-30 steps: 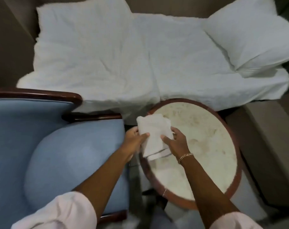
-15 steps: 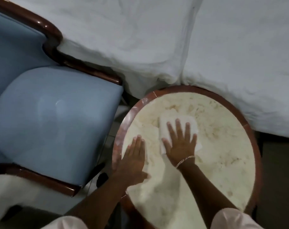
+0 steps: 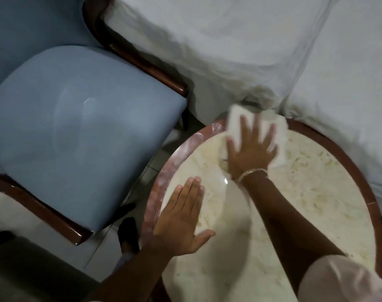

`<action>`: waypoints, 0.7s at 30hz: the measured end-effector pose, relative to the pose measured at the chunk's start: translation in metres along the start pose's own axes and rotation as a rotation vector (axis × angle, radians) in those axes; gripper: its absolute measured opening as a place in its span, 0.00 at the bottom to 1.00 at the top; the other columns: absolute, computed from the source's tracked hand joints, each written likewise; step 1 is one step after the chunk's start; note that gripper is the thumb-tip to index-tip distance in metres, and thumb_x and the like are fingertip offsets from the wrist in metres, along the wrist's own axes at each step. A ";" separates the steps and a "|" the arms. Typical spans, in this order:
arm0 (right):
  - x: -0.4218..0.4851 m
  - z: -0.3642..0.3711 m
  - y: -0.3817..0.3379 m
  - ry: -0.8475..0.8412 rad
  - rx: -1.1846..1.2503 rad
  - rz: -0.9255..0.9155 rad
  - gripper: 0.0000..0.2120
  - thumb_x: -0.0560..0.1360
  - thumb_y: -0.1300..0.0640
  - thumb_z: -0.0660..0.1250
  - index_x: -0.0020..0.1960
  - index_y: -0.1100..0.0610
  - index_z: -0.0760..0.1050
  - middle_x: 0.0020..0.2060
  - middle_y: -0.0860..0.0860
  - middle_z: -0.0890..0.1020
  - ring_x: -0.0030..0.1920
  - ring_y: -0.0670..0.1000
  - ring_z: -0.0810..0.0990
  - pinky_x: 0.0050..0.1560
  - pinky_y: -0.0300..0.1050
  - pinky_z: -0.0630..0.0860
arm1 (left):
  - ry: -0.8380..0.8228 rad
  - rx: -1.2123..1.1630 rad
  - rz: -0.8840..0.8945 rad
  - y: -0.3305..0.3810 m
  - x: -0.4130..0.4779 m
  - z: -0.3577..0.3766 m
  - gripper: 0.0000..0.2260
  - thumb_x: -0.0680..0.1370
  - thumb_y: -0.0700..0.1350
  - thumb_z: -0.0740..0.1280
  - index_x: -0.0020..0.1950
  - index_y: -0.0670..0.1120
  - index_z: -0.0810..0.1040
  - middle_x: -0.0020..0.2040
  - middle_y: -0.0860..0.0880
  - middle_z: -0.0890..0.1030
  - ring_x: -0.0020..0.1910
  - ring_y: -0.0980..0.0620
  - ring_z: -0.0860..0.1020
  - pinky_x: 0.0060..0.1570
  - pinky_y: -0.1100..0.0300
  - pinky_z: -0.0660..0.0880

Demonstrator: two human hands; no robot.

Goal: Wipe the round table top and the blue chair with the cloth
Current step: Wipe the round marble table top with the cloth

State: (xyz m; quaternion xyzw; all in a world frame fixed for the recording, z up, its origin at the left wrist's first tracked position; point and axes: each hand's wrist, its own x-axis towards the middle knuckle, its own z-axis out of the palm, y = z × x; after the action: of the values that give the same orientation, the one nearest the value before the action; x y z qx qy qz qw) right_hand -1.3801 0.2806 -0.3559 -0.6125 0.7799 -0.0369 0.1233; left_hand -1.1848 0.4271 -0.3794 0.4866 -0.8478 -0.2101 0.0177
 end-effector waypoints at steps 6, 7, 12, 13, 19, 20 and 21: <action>-0.056 0.007 0.001 -0.077 -0.068 -0.251 0.31 0.79 0.36 0.51 0.79 0.40 0.49 0.82 0.47 0.50 0.81 0.59 0.48 0.74 0.68 0.57 | 0.028 -0.012 0.006 0.000 -0.001 -0.001 0.45 0.78 0.70 0.56 0.81 0.37 0.52 0.83 0.37 0.51 0.83 0.40 0.48 0.80 0.43 0.50; -0.047 0.005 0.010 -0.049 -0.045 -0.159 0.31 0.79 0.36 0.51 0.79 0.39 0.48 0.82 0.46 0.50 0.81 0.59 0.47 0.74 0.69 0.56 | 0.028 -0.023 0.007 0.000 -0.002 -0.001 0.45 0.78 0.70 0.56 0.81 0.37 0.51 0.83 0.37 0.50 0.83 0.40 0.47 0.80 0.43 0.49; -0.006 -0.002 -0.036 -0.062 0.024 -0.051 0.31 0.79 0.38 0.51 0.80 0.40 0.47 0.82 0.47 0.49 0.81 0.61 0.45 0.74 0.71 0.54 | 0.014 -0.029 -0.021 -0.001 -0.001 0.002 0.43 0.79 0.69 0.54 0.82 0.39 0.48 0.84 0.40 0.47 0.83 0.43 0.45 0.81 0.47 0.44; -0.018 -0.001 -0.049 -0.098 0.015 -0.200 0.31 0.79 0.38 0.51 0.80 0.41 0.49 0.82 0.47 0.50 0.81 0.60 0.46 0.75 0.68 0.53 | 0.018 -0.021 -0.022 0.001 -0.002 -0.003 0.41 0.80 0.67 0.53 0.82 0.39 0.50 0.84 0.39 0.50 0.83 0.43 0.46 0.81 0.46 0.45; -0.052 -0.015 -0.010 -0.046 0.562 0.025 0.25 0.80 0.49 0.51 0.77 0.47 0.61 0.80 0.51 0.59 0.80 0.55 0.55 0.78 0.62 0.57 | 0.297 -0.176 -0.171 0.016 -0.031 -0.038 0.31 0.81 0.58 0.57 0.79 0.41 0.62 0.81 0.44 0.63 0.82 0.47 0.57 0.76 0.41 0.62; -0.053 -0.014 -0.001 -0.067 0.467 0.042 0.27 0.80 0.48 0.49 0.78 0.51 0.59 0.81 0.52 0.56 0.81 0.55 0.51 0.79 0.62 0.54 | 0.372 -0.177 -0.190 0.019 -0.015 -0.047 0.30 0.81 0.58 0.58 0.79 0.43 0.64 0.81 0.44 0.65 0.81 0.47 0.58 0.77 0.40 0.60; -0.057 -0.008 0.005 -0.088 0.343 0.018 0.29 0.80 0.47 0.46 0.80 0.54 0.56 0.81 0.53 0.53 0.81 0.56 0.47 0.80 0.61 0.51 | 0.425 -0.176 -0.186 0.021 0.010 -0.058 0.29 0.81 0.58 0.58 0.78 0.44 0.66 0.80 0.43 0.66 0.81 0.45 0.58 0.79 0.40 0.56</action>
State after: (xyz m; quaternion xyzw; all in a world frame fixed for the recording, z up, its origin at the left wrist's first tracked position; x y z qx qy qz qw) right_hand -1.3745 0.3360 -0.3409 -0.5764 0.7616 -0.1413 0.2603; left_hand -1.1939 0.4080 -0.3210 0.5925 -0.7550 -0.1766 0.2186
